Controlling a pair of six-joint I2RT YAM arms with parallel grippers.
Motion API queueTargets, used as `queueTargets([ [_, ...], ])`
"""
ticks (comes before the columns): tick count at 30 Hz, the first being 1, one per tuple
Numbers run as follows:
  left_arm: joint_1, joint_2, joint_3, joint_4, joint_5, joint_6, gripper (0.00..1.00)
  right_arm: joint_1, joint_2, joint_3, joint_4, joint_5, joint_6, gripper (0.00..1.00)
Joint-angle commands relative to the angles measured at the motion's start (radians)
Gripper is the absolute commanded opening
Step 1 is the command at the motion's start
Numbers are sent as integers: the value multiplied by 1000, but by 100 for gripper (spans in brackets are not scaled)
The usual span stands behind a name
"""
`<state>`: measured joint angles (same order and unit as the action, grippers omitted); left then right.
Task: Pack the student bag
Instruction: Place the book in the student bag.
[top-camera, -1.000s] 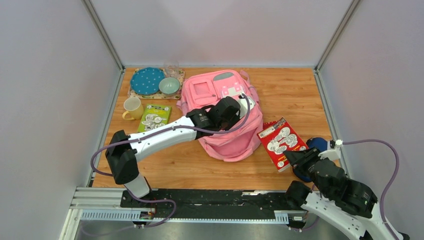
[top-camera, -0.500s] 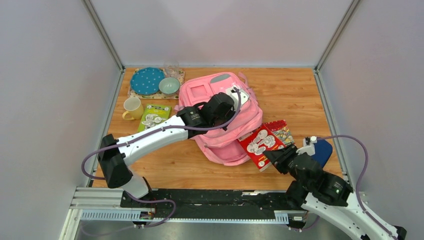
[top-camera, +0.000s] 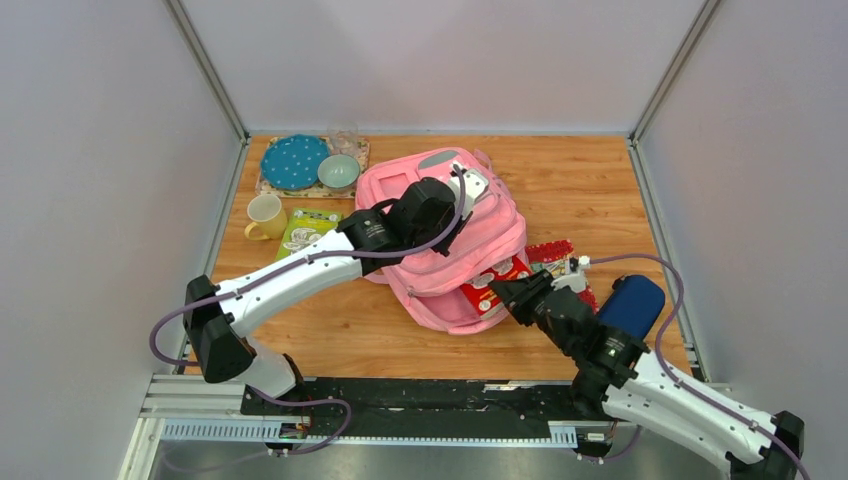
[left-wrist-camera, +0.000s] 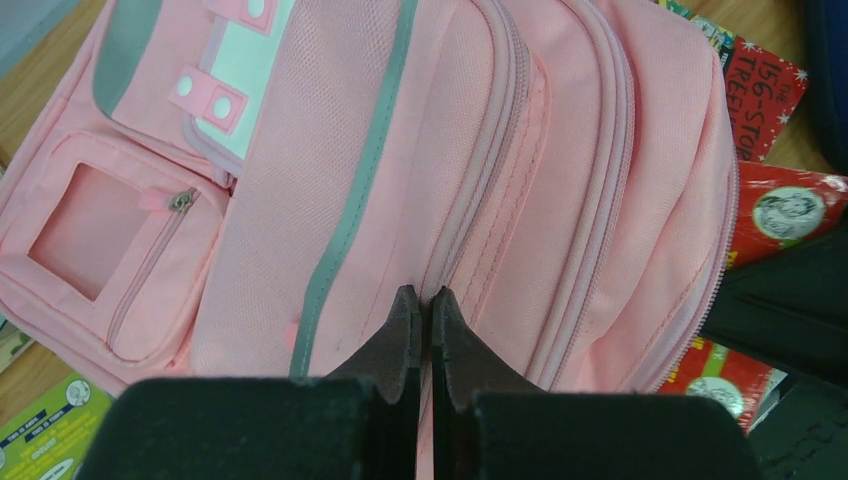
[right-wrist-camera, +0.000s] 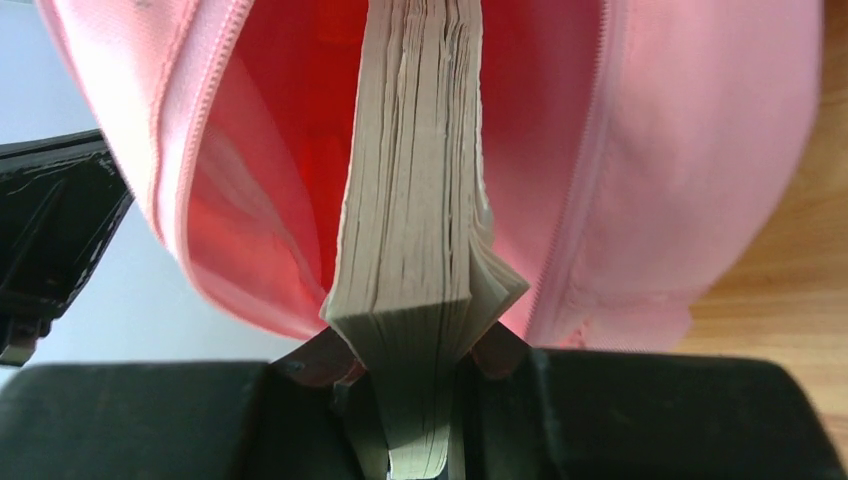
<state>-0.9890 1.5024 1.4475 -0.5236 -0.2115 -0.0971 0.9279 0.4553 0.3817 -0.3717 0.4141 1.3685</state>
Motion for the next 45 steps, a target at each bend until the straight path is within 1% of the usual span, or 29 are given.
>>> queueTargets([
  [1, 21, -83, 27, 137, 20, -33, 0, -8, 112, -7, 376, 55, 33, 0],
  [3, 32, -91, 16, 148, 44, -45, 0, -15, 187, -12, 515, 54, 40, 0],
  [7, 47, -116, -13, 181, 63, -61, 0, -17, 331, 3, 623, 109, 107, 0],
  [8, 53, -120, -18, 188, 75, -64, 0, -18, 395, 8, 648, 121, 116, 0],
  [10, 59, -126, -24, 195, 84, -70, 0, -24, 466, 20, 729, 152, 145, 0],
  [11, 62, -126, -22, 197, 87, -72, 0, -27, 541, 38, 749, 152, 156, 0],
  [13, 70, -130, -22, 201, 93, -73, 0, -41, 614, 68, 784, 153, 162, 0],
  [14, 76, -131, -22, 203, 98, -75, 0, -46, 678, 77, 792, 152, 171, 0],
  [16, 84, -136, -24, 208, 109, -81, 0, -61, 739, 89, 881, 154, 176, 0],
  [17, 87, -137, -25, 208, 116, -81, 0, -70, 803, 101, 907, 144, 178, 0],
  [18, 92, -142, -30, 208, 121, -85, 0, -99, 836, 126, 947, 100, 176, 0],
  [20, 95, -148, -36, 214, 138, -90, 0, -116, 909, 140, 990, 81, 176, 0],
  [21, 99, -151, -45, 215, 142, -95, 0, -124, 930, 144, 1020, 100, 182, 0],
  [24, 105, -166, -71, 231, 158, -108, 0, -141, 1008, 206, 1034, 85, 181, 1],
  [26, 110, -172, -85, 250, 170, -121, 0, -144, 1058, 261, 1009, 81, 196, 3],
  [29, 118, -176, -98, 260, 184, -131, 0, -147, 1129, 334, 926, 26, 173, 20],
  [30, 119, -179, -98, 260, 187, -135, 0, -153, 1146, 344, 929, -48, 153, 32],
  [31, 121, -177, -101, 266, 190, -136, 0, -155, 1161, 348, 936, -87, 139, 36],
  [32, 127, -179, -102, 267, 190, -139, 0, -155, 1180, 349, 923, -116, 127, 37],
  [33, 130, -182, -113, 273, 190, -142, 0, -158, 1184, 347, 900, -165, 132, 41],
  [34, 135, -183, -119, 283, 195, -147, 0, -156, 1181, 336, 895, -181, 118, 45],
  [35, 142, -183, -127, 284, 199, -154, 0, -158, 1169, 309, 887, -195, 97, 59],
  [36, 147, -183, -130, 284, 202, -156, 0, -158, 1159, 301, 857, -221, 77, 77],
  [37, 148, -182, -134, 284, 204, -156, 0, -161, 1124, 293, 831, -233, 57, 89],
  [39, 165, -189, -154, 289, 204, -167, 0, -162, 1076, 281, 724, -236, -8, 90],
  [41, 174, -195, -180, 306, 228, -176, 0, -164, 992, 272, 613, -212, -49, 91],
  [45, 196, -212, -205, 318, 245, -184, 0, -162, 843, 246, 429, -157, -103, 91],
])
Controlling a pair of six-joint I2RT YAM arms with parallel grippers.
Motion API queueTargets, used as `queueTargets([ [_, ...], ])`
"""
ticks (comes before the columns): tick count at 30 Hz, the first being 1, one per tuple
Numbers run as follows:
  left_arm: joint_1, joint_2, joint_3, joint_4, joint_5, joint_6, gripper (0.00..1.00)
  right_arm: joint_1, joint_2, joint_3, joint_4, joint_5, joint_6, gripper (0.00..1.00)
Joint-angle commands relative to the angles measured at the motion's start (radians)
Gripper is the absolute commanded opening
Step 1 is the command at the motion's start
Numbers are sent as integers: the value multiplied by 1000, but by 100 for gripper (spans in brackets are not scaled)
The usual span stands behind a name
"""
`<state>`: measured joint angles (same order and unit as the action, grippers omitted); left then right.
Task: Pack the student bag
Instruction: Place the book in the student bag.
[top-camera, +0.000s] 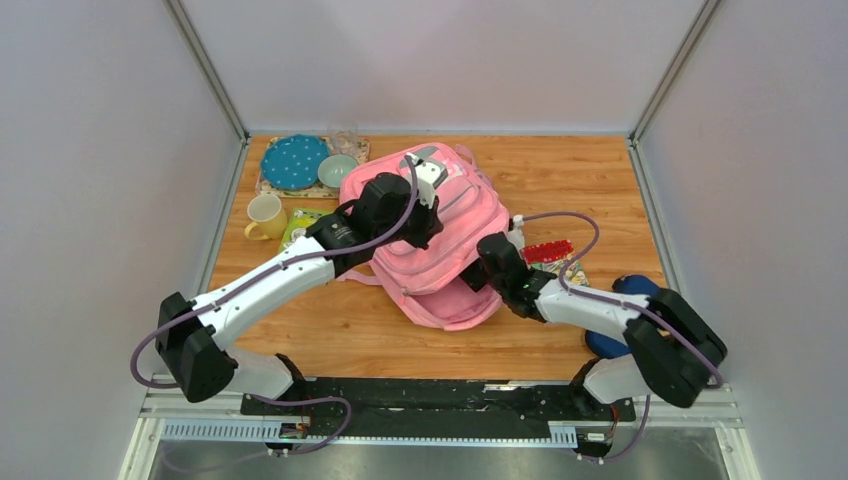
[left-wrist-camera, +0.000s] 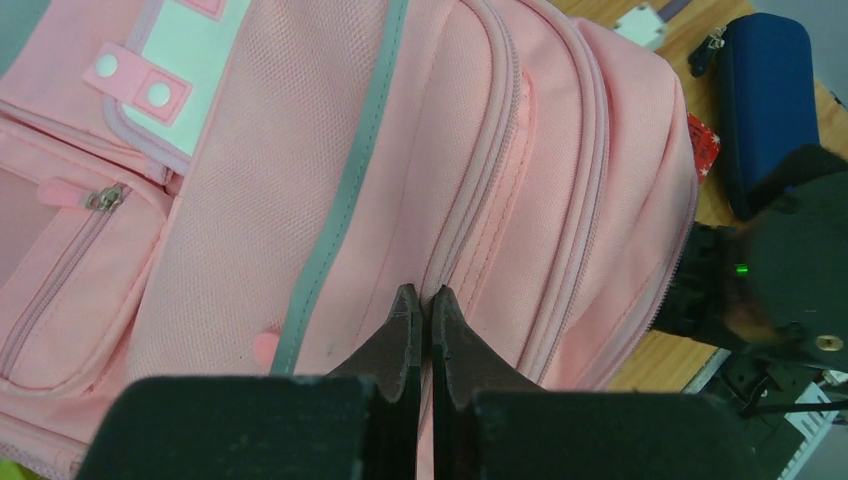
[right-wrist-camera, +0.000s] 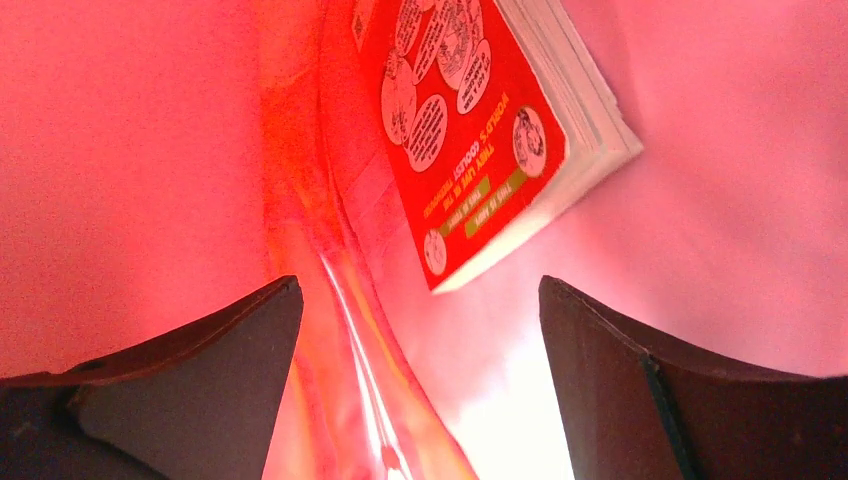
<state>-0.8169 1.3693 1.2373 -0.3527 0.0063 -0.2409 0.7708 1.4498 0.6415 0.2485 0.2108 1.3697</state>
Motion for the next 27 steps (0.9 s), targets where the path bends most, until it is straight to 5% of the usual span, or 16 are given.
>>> queueTargets([
  [1, 27, -78, 2, 149, 29, -40, 0, -5, -213, -28, -225, 61, -118, 91],
  [16, 41, -101, -99, 153, 72, -61, 0, 2, -836, -132, -801, 257, -228, 93],
  [23, 41, -119, -157, 98, 86, -14, 0, 1, -951, -97, -942, 298, -308, 93],
  [27, 39, -141, -199, 78, 219, 6, 0, -7, -941, -49, -974, 374, -369, 96],
])
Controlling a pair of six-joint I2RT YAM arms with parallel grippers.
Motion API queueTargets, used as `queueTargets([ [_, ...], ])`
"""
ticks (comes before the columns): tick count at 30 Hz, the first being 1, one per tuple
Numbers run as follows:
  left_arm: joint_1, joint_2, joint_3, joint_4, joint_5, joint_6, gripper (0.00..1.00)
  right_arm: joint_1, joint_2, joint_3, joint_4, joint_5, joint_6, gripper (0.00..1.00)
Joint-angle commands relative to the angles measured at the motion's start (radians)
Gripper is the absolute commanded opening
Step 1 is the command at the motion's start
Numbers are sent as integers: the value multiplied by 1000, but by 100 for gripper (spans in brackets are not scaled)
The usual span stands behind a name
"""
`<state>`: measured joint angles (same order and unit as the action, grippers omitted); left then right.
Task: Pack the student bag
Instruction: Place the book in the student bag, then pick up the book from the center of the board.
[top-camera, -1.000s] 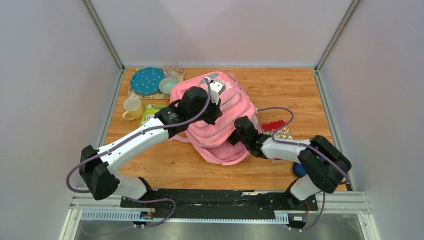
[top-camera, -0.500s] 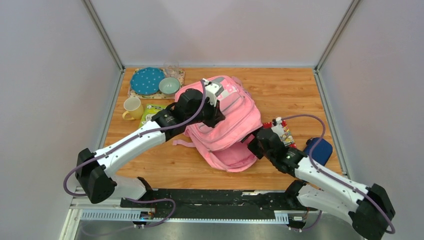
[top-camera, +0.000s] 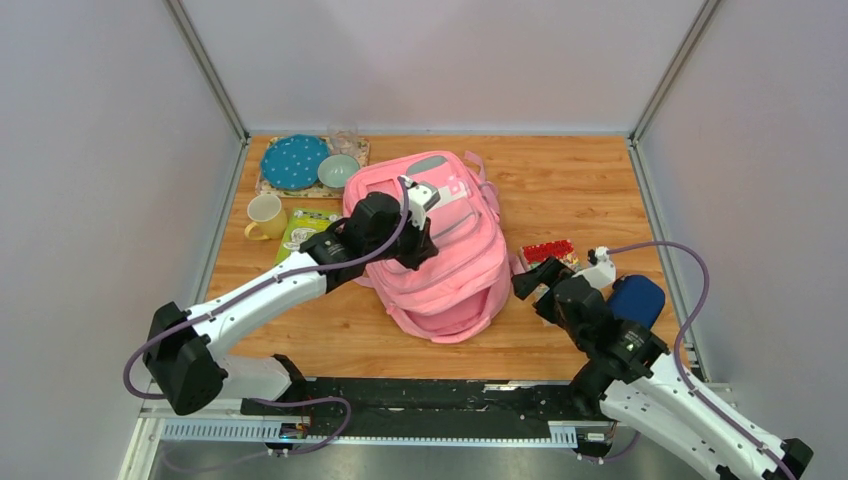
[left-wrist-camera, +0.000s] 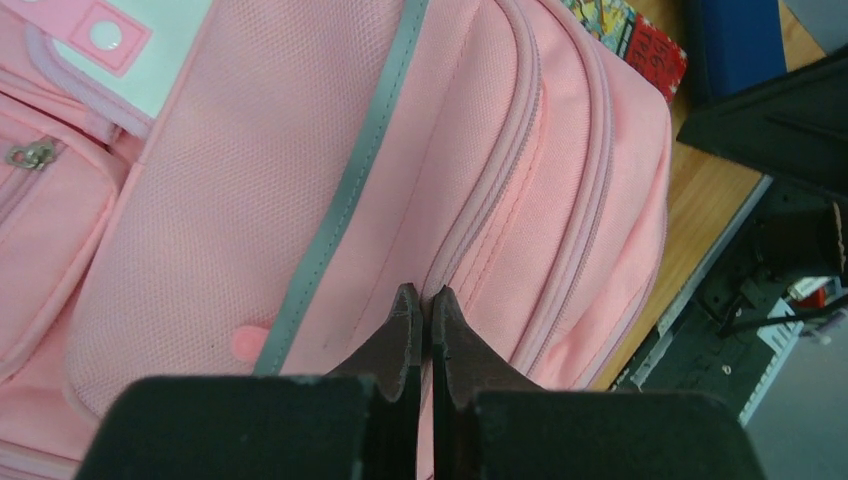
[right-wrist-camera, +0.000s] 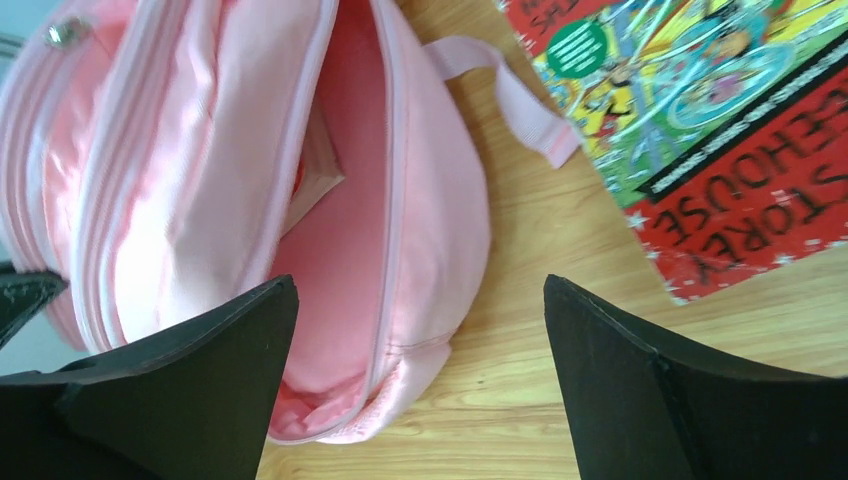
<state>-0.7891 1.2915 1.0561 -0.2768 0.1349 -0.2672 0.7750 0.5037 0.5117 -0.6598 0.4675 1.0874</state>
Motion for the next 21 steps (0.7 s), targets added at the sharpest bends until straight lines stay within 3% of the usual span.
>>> queueTargets([
  [1, 13, -60, -13, -13, 110, 33, 0, -19, 18, 111, -72, 129, -102, 97],
  [3, 13, -60, -4, -36, 162, 29, 13, -68, 64, 146, -103, 137, -156, 99],
  [4, 13, -64, -4, -38, 173, 16, 30, -95, 81, 160, -106, 122, -182, 99],
  [7, 10, -93, -14, 1, 196, -29, 51, -238, 146, 201, -104, -2, -273, 99],
  [10, -5, -100, 20, 37, 200, -50, 59, -390, 200, 217, -77, -157, -357, 99],
  [15, -146, 5, 128, 89, 164, -32, 65, -650, 258, 206, 5, -481, -437, 99],
  [21, -174, 248, 238, 209, 150, -131, 66, -882, 386, 238, 48, -648, -472, 99],
])
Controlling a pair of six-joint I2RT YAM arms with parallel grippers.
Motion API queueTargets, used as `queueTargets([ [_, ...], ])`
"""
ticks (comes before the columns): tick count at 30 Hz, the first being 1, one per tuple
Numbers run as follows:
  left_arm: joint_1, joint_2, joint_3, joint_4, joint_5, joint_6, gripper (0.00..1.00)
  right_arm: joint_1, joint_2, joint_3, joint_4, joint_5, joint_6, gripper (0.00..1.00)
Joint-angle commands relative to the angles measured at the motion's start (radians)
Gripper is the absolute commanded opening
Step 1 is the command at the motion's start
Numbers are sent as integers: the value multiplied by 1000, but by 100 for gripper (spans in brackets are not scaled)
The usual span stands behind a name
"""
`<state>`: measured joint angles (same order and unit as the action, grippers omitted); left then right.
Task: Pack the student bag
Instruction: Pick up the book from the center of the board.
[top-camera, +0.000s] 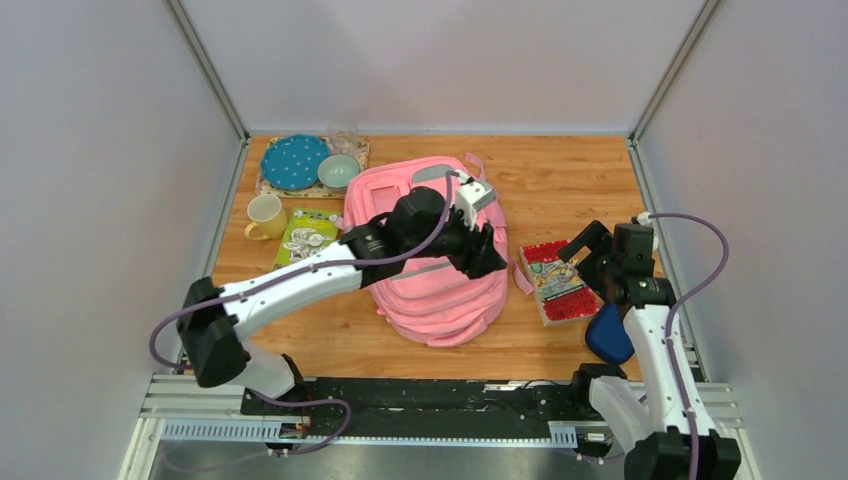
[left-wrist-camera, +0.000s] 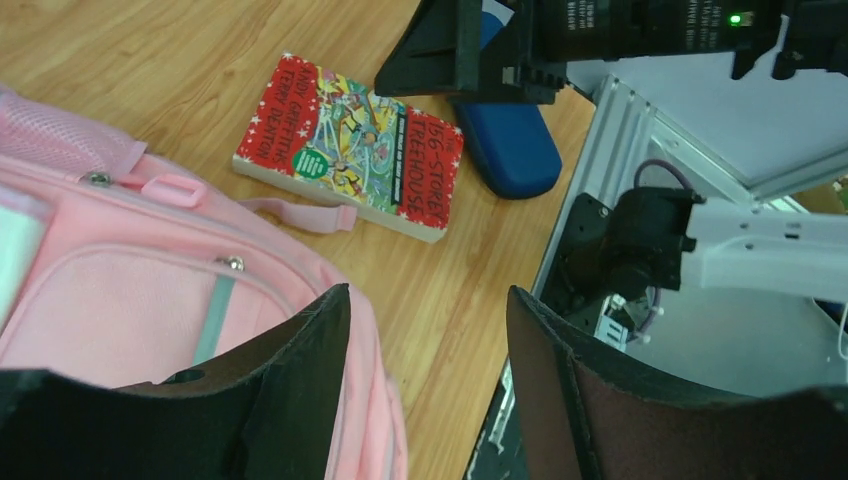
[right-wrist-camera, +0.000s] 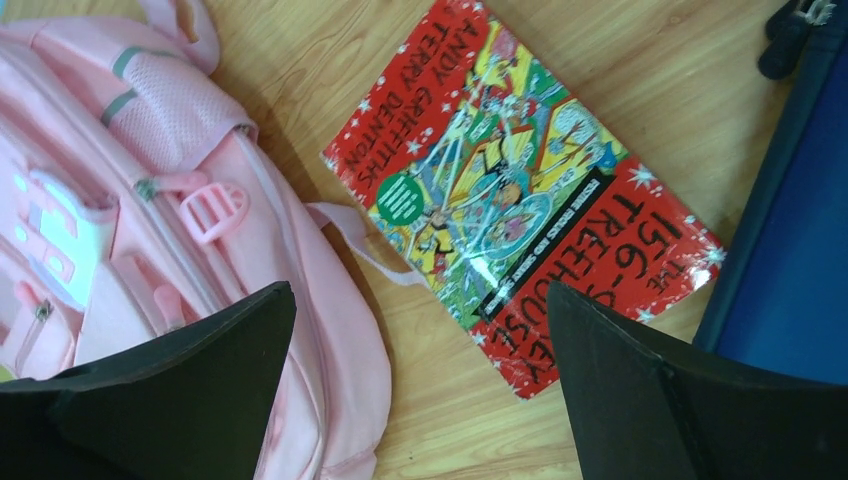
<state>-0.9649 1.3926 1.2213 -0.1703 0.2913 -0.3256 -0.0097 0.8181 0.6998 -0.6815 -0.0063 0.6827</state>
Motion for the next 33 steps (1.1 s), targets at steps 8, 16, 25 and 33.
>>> queueTargets([
  [8, -14, 485, 314, 81, -21, -213, 66, -254, 233, 64, 138, -264, -95, 99],
  [16, -18, 741, 515, 48, -3, -332, 65, -268, 315, 99, 143, -239, -138, 98],
  [25, -18, 848, 569, -20, -89, -420, 65, -273, 411, 112, 162, -256, -187, 99],
  [33, -17, 944, 641, -60, -87, -463, 65, -273, 454, 99, 180, -294, -212, 98],
])
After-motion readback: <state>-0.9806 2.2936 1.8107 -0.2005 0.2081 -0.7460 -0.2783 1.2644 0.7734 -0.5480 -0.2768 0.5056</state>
